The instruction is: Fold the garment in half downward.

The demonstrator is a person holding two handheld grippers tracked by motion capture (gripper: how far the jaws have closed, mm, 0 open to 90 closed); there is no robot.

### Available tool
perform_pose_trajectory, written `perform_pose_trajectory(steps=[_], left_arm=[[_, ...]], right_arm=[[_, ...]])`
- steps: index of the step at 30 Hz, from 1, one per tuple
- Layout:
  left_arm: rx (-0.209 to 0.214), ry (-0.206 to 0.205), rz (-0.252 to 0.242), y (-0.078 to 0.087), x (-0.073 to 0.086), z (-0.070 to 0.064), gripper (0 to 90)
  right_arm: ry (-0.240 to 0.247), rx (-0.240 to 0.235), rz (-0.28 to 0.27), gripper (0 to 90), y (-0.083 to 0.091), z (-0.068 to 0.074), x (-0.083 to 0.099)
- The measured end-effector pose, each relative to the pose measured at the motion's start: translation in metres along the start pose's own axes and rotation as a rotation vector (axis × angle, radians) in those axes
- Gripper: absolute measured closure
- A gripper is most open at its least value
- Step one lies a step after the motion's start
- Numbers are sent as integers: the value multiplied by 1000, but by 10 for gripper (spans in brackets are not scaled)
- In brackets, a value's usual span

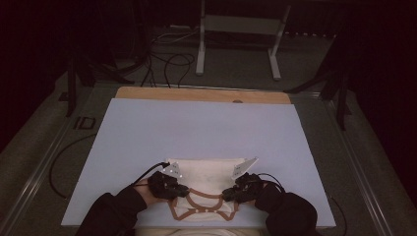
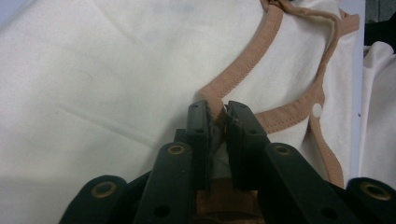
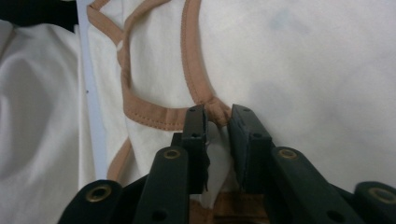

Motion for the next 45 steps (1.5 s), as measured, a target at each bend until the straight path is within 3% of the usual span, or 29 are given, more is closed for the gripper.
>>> perform_pose_trajectory(steps=[2,3,5,8,9,18,22,27,37,39,40,43,45], left_arm=[[5,0,0,0,0,0,862],[-1,-10,0,0,0,0,869],[-5,-17,-5,0,-1,-2,875],[-4,-28,-14,3,-2,-2,878],[-6,-44,-32,7,-4,-4,878],[5,-89,-95,28,-8,-20,878],[39,-136,-94,34,-2,-37,877],[59,-151,-90,36,3,-47,876],[141,-189,-60,33,17,-67,859],[150,-186,-59,32,18,-68,833],[165,-208,-42,32,21,-72,811],[169,-223,-46,32,22,-76,726],[153,-231,-57,35,22,-76,665]], right_arm=[[18,5,-4,791,-1,-1,0],[3,3,-6,880,1,0,-1],[30,34,0,889,2,-1,-1],[28,36,1,892,3,1,-3],[52,49,-10,892,5,1,-5],[87,92,-106,893,29,5,-22],[136,59,-124,893,36,20,-22],[151,25,-112,892,34,34,-19],[178,-64,-86,888,31,56,-6],[186,-73,-81,884,30,58,-5],[191,-95,-77,881,29,61,-3],[203,-121,-72,873,28,64,-1],[215,-139,-66,797,28,67,0]])
Point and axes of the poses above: each handheld gripper's, and its own axes: y roughly backward along the jaws, x roughly out of its underside, z roughly to its left, the point moved 8 cm from there along -y, roughly forward along the jaws, and after that the axes turned 2 degrees about -y, right-handed, at the moved point
